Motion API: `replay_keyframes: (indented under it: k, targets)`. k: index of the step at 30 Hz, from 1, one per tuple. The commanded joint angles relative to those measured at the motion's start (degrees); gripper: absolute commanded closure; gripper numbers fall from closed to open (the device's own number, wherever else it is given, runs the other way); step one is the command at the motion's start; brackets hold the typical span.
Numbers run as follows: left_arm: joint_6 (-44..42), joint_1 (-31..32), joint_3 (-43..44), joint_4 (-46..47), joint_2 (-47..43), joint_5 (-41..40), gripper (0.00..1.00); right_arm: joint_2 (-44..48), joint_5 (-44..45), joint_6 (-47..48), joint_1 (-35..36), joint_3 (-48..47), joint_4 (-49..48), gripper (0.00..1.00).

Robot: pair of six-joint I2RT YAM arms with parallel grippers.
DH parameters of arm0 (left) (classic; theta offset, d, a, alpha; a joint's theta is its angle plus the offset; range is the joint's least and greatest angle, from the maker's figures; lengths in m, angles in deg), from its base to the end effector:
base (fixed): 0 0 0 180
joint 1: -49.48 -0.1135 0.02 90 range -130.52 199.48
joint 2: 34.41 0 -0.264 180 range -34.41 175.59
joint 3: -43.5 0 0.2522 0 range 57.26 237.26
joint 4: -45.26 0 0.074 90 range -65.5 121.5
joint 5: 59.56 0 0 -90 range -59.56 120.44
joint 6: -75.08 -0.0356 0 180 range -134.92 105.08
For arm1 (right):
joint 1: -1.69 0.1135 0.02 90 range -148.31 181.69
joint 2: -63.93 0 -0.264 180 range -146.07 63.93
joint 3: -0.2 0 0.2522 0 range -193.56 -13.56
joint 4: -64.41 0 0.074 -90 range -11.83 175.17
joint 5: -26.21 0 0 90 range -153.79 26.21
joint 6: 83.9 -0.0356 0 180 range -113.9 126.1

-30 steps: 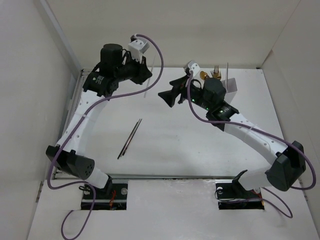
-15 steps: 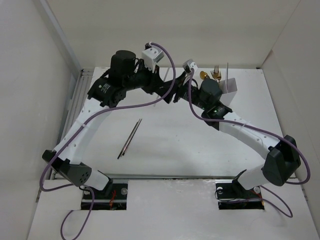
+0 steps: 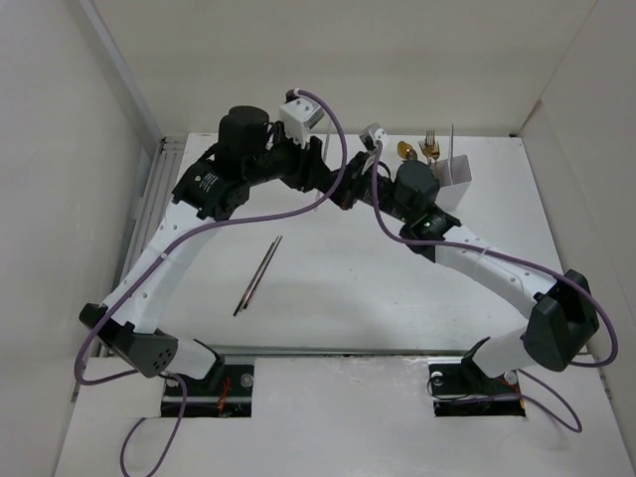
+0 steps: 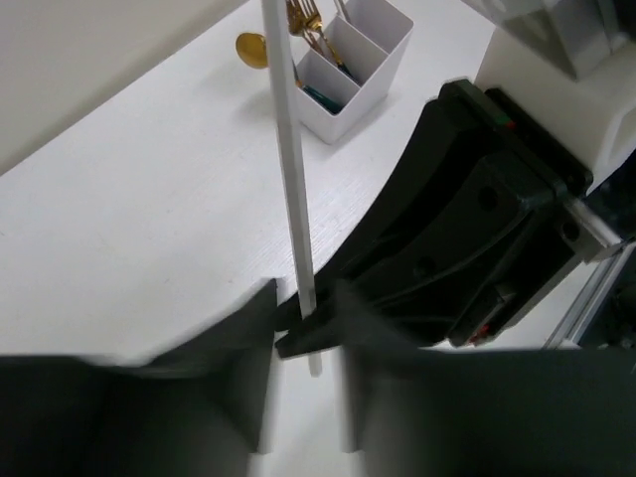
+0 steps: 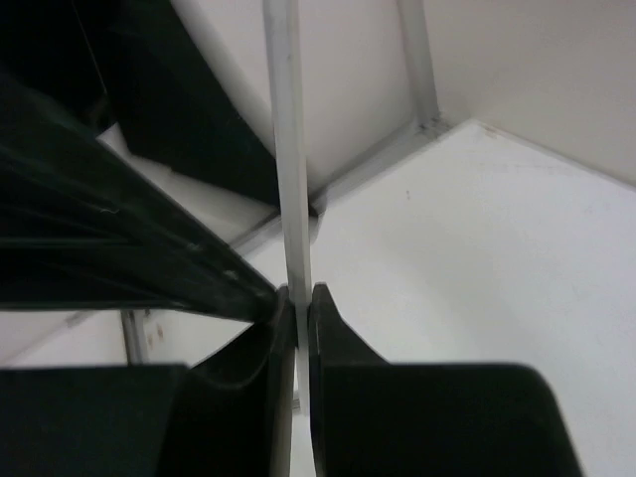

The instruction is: Sort the eating utensils into containers

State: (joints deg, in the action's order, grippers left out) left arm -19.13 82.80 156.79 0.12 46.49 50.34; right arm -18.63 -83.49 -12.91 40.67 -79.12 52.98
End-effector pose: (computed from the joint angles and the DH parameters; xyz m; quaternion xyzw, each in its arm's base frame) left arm 0.2407 -0.1727 0.4856 0.3497 0.6939 -0.2852 0.5612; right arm 0.2599 0.2257 0.3763 -0.2392 0.6130 0.4589 0.5970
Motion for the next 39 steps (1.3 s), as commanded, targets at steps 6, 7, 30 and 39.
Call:
replay_keyframes:
  k: [6,7,30,39]
  targets:
    - [0.2,0.3,-2.5,-0.4,-2.9,-6.9,0.00,6.0,19.0,15.0,-3.3,0.8,6.7,1.00]
    - [0.2,0.3,-2.5,-0.4,-2.9,-8.8,0.00,6.0,19.7,16.6,-5.3,-0.4,8.3,1.00]
    - [-5.4,-4.0,-28.7,1.4,-3.8,-25.2,0.00,-22.2,22.6,31.5,-39.2,-17.8,16.3,1.00]
    - [-7.1,-7.4,-33.2,3.3,0.9,-25.2,0.06,-23.3,24.7,31.5,-40.9,-13.5,16.3,0.98]
